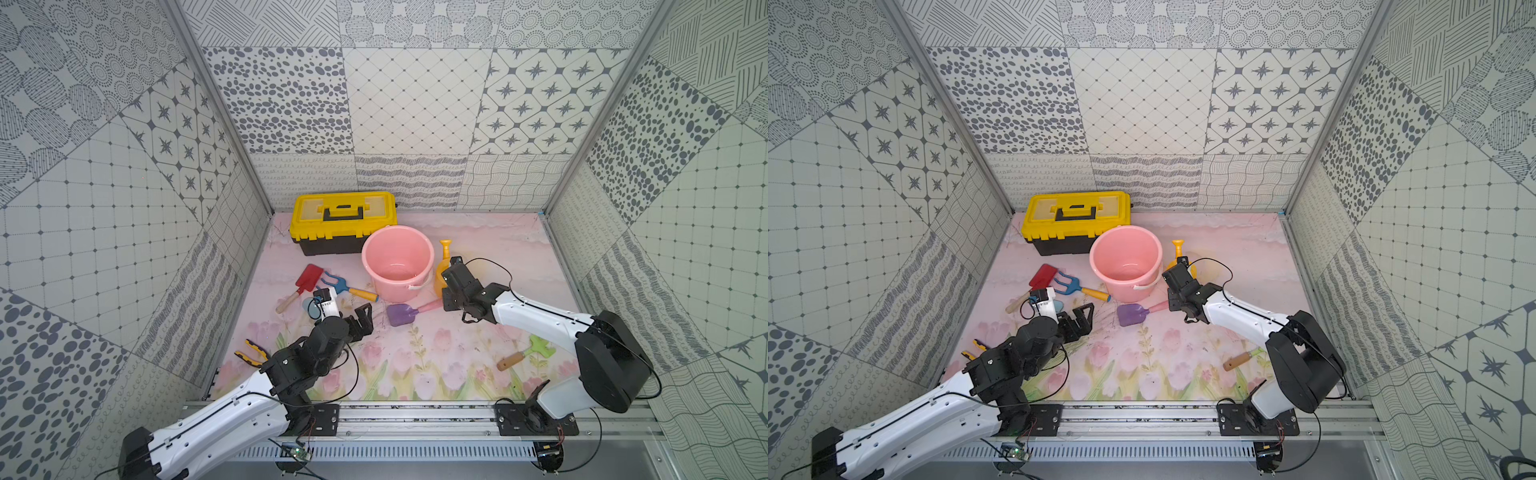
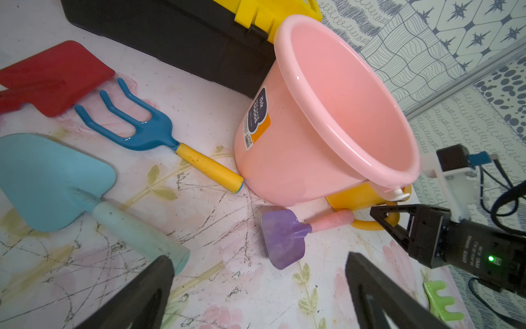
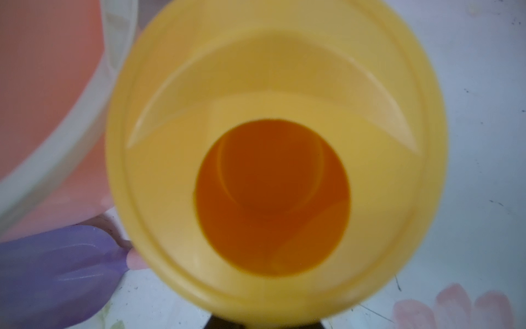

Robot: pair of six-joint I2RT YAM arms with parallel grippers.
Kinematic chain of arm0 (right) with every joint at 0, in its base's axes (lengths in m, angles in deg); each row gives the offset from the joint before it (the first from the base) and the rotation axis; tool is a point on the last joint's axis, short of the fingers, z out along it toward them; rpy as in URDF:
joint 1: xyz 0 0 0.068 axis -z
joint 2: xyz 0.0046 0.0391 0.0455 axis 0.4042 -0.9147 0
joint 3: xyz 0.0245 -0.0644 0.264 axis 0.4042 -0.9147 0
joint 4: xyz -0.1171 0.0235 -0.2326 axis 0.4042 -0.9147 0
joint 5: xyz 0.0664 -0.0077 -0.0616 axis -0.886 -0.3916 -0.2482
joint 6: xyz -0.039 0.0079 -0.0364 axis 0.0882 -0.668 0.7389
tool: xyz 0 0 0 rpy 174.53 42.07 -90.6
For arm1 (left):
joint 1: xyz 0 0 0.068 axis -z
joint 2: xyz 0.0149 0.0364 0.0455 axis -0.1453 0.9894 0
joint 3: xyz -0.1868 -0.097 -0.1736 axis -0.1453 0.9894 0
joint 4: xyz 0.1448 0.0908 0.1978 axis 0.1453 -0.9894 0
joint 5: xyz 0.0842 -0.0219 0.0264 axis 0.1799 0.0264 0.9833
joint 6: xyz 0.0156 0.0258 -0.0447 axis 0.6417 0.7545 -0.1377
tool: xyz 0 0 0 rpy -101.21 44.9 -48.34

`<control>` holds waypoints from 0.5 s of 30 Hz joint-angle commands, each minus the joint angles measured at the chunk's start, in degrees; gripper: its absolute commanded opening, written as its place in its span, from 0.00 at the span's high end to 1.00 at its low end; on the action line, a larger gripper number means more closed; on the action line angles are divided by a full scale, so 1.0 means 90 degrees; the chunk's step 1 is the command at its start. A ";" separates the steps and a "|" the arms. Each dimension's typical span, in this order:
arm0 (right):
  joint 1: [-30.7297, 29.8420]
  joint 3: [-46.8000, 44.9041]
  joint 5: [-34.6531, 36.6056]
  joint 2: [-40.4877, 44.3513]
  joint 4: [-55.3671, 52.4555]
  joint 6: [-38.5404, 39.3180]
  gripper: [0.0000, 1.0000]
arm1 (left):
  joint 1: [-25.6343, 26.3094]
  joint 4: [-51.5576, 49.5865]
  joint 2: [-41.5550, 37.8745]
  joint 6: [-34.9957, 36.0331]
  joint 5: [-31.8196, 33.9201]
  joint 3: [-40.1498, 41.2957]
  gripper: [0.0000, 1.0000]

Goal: Organize the gardening tools
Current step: Adjust the gardening tool at the center of the board, then place the gardening tool at the center of the board.

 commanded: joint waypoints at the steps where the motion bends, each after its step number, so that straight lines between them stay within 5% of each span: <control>1: 0.0000 -0.0040 0.0348 0.0079 -0.0018 -0.0110 1.00 | 0.0029 0.0067 0.0023 0.0075 0.0070 -0.0012 0.00; 15: 0.0430 0.0492 0.0214 -0.0544 0.0199 0.0074 1.00 | 0.0030 0.0016 -0.0062 0.0080 0.0103 -0.0019 0.01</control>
